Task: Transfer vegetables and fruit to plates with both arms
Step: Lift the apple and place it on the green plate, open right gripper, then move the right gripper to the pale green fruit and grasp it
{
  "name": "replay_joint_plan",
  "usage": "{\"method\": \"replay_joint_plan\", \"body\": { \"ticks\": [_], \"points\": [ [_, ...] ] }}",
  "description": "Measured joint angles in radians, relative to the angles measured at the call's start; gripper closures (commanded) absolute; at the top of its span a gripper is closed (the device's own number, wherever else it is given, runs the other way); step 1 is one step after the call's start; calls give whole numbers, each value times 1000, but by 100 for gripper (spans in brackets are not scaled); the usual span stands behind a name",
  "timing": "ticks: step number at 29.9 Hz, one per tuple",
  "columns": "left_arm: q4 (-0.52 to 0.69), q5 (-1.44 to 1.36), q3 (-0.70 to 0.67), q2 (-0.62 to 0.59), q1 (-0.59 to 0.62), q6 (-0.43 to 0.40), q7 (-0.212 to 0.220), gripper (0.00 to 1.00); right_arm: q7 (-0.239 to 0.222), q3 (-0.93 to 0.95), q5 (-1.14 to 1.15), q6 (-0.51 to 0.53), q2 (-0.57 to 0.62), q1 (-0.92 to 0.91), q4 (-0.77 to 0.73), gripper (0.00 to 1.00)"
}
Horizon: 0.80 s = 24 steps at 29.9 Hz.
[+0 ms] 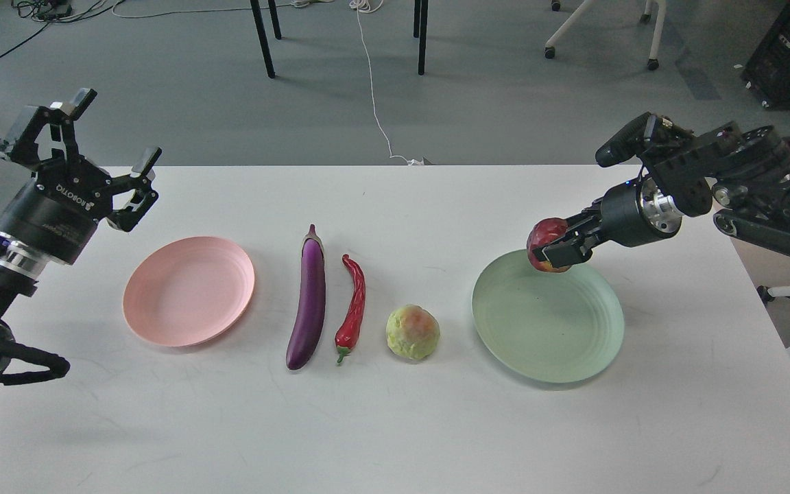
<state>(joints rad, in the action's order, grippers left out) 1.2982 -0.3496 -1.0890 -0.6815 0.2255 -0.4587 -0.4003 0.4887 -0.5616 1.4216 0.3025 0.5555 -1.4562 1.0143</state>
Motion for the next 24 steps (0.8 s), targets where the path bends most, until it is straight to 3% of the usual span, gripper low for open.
{"method": "replay_joint_plan", "body": {
  "ticks": [7, 9, 16, 24],
  "points": [
    [8, -2, 1, 1, 0, 2, 0, 1, 0, -1, 2, -5, 2, 62, -25, 20],
    [11, -2, 1, 1, 0, 2, 0, 1, 0, 0, 2, -6, 2, 71, -31, 5],
    [13, -2, 0, 1, 0, 1, 0, 1, 0, 13, -4, -8, 6, 53, -18, 3],
    [14, -2, 0, -3, 0, 0, 3, 1, 0, 30, -16, 5, 25, -85, 140, 2]
  ]
}}
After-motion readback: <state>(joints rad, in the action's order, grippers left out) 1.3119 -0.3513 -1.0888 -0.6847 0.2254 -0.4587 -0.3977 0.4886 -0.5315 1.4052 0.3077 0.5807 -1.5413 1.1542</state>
